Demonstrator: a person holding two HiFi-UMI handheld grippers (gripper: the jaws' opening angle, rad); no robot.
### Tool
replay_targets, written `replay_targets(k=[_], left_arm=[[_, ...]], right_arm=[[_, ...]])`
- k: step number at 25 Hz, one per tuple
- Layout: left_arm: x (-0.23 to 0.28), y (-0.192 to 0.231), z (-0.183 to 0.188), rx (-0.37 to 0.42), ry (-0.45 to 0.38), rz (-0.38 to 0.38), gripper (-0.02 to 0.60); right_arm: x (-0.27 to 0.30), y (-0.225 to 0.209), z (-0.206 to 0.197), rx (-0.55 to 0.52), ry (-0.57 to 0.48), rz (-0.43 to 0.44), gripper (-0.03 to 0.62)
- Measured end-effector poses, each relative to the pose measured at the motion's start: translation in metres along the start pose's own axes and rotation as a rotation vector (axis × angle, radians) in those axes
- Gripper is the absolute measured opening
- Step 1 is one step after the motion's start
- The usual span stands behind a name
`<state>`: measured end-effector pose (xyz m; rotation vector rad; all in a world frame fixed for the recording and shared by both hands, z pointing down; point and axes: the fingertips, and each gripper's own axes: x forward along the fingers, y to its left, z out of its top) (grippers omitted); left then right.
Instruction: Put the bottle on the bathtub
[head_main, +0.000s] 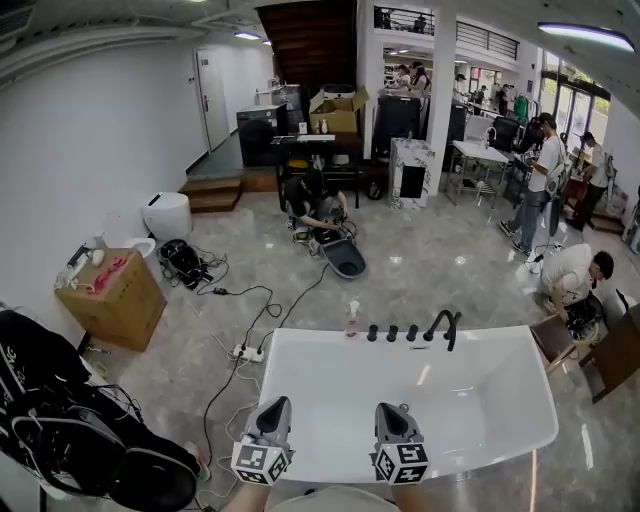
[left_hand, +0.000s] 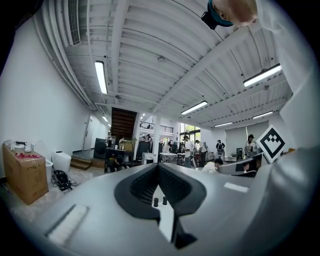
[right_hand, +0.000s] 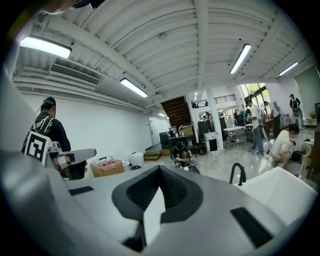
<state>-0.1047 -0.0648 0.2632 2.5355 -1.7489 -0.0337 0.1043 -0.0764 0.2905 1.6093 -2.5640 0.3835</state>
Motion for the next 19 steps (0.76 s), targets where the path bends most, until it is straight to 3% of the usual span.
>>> replay_targets(k=[19], left_arm=[[0.004, 0.035, -0.009, -0.016, -0.003, -0.004, 0.008]], right_arm=[[0.031, 0.027, -0.014, 0.003, 0.014, 0.009, 0.008]])
